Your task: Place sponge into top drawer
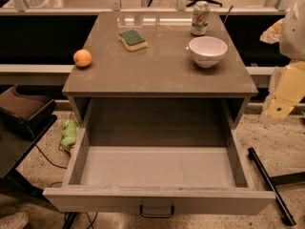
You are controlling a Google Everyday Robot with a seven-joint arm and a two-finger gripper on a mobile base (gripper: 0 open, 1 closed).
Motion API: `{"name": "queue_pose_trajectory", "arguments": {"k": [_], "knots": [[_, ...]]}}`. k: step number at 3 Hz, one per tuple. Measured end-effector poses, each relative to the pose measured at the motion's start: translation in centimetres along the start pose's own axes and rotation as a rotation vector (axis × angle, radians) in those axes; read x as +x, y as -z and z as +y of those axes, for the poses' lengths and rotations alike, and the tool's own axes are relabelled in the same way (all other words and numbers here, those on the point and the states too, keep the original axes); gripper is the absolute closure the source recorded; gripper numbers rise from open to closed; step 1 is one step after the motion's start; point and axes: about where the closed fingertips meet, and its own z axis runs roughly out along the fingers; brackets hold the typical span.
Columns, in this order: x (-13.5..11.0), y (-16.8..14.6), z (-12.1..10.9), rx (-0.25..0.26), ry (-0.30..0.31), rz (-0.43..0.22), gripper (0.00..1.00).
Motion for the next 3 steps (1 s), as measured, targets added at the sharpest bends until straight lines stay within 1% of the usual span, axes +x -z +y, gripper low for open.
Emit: {"name": "queue_pose_trajectory", "arguments": {"k": [1,2,3], "knots": [[0.0,0.0,0.0,0.000,0.000,0.000,0.00],[-1.0,0.4,-0.5,0.040,0.005,-0.015,0.00],[-4.1,2.0,-3.3,0.165,-0.015,-0.077,0.00]]}}
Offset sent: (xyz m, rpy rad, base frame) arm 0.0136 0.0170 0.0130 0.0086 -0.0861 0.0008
